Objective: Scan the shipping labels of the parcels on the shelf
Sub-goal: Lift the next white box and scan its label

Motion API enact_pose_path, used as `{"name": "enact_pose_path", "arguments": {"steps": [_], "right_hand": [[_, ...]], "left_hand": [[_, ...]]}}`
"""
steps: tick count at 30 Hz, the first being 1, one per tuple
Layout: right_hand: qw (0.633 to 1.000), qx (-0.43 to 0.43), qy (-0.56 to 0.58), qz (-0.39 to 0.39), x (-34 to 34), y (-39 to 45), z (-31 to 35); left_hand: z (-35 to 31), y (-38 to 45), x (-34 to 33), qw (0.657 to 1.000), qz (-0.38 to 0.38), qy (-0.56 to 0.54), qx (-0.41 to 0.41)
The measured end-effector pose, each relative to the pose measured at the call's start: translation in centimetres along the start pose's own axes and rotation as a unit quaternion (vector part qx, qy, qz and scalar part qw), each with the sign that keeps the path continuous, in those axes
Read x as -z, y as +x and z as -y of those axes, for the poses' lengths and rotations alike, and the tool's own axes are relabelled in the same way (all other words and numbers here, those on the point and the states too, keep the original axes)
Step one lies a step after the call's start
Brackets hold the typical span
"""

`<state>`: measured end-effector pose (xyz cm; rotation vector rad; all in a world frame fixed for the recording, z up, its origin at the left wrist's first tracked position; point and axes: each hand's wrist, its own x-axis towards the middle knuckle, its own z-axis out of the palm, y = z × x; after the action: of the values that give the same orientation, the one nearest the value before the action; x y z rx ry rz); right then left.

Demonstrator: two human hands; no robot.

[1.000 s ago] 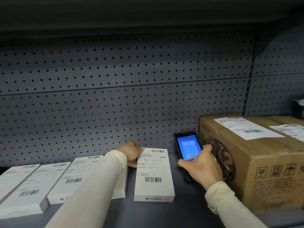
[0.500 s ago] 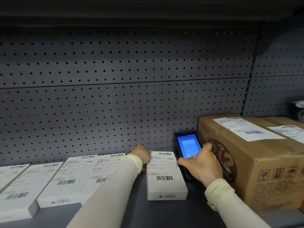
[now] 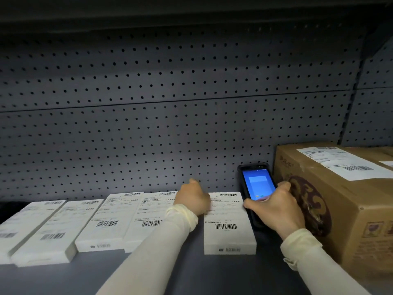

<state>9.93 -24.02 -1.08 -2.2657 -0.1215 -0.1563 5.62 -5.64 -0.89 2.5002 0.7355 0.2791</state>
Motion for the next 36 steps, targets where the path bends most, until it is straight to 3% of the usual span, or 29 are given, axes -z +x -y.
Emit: {"name": "enact_pose_path", "arguments": {"steps": [3, 6, 11, 19, 36], "right_hand": [[1.000, 0.010, 0.010, 0.005, -0.1, 0.2, 0.3], [1.000, 0.022, 0.014, 0.012, -0.1, 0.4, 0.7], [0.999, 0.030, 0.010, 0.014, -0.2, 0.6, 1.9], [0.999, 0.049, 0.012, 0.018, -0.2, 0.0, 2.4], [0.999, 0.038, 0.019, 0.008, 0.8, -0.2, 1.8]], "left_hand": [[1.5, -2.2, 1.5, 0.998, -0.051, 0.040, -0.017], [3.5, -4.4, 2.9, 0.991, -0.067, 0.110, 0.031], [5.5, -6.5, 3.4, 0.966, -0.023, 0.237, 0.103], [6.2, -6.8, 3.5, 0.938, 0.012, 0.305, 0.167], [5.7, -5.7, 4.7, 0.954, 0.131, 0.237, 0.130]]}}
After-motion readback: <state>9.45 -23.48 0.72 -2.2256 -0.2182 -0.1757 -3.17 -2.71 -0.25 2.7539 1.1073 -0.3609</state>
